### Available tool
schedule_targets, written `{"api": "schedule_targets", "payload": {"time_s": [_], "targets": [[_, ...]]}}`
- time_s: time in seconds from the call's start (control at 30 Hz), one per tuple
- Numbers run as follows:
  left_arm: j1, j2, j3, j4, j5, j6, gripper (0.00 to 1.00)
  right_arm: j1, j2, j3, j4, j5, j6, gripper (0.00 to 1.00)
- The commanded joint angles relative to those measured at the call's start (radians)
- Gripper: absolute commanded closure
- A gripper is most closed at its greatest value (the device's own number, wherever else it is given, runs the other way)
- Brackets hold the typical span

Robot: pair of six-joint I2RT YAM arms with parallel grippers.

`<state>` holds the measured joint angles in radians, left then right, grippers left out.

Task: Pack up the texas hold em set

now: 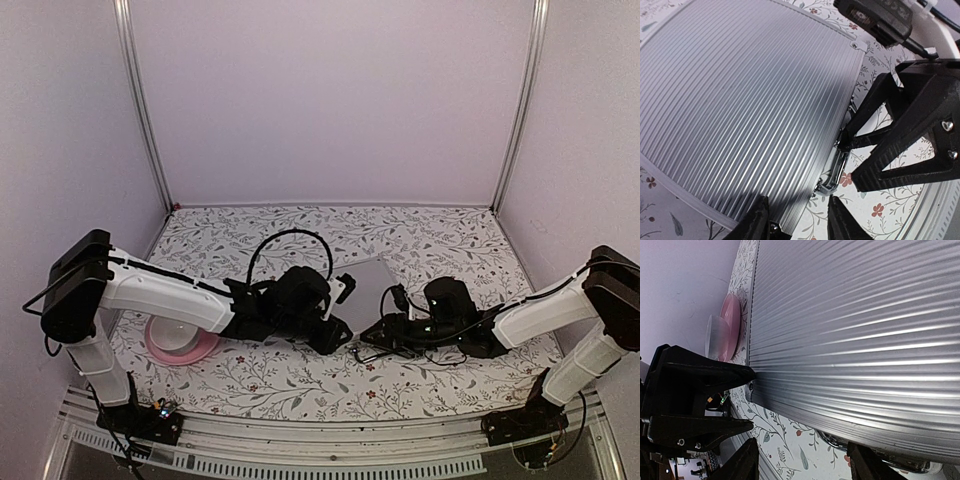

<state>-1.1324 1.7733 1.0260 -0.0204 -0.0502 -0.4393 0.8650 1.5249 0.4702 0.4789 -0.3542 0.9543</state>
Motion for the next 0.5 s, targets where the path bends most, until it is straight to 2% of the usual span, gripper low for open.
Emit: {"api": "schedule_targets", "payload": {"time_s": [0.0, 0.47], "targets": [[-0.025, 0.051, -0.022, -0.097, 0.032, -0.015, 0.60, 0.005, -0.015, 0.003, 0.055, 0.002, 0.004, 0.39], [-0.025, 0.051, -0.023, -0.100, 0.029, -0.013, 0.60, 0.005, -0.043, 0.005, 0.069, 0.016, 0.001, 0.39]]}}
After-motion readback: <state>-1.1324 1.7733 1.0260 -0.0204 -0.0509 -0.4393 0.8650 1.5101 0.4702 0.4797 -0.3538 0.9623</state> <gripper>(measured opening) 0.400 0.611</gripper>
